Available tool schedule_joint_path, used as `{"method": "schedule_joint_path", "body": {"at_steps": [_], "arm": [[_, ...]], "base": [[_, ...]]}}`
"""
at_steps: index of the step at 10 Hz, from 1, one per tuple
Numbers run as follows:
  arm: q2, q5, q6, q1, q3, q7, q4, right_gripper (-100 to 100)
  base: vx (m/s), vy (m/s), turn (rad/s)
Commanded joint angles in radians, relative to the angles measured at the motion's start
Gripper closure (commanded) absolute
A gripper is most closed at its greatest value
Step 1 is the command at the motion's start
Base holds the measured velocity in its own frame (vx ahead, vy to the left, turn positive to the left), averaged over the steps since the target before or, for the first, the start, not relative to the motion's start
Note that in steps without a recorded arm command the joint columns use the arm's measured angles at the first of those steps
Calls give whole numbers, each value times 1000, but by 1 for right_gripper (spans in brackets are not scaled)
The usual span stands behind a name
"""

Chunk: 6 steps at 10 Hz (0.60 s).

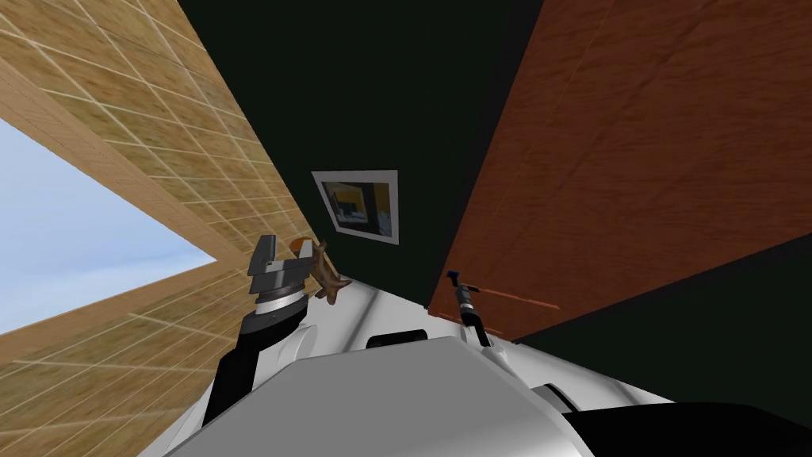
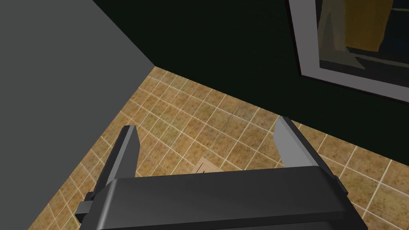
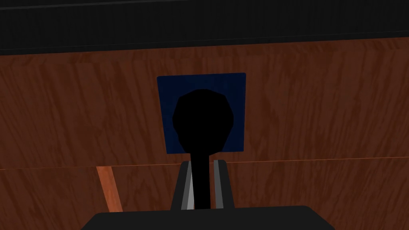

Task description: Pull the door open

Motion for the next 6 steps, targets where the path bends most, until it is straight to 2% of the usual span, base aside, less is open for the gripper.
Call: {"method": "schedule_joint_path", "body": {"at_steps": [1,6], "arm": [[-6,10,-7,12,18,-17,-1,100],[-43,41,-33,38,72,-76,-13,100]], "base": [[-208,-24,92],[-234,-37,115]]}}
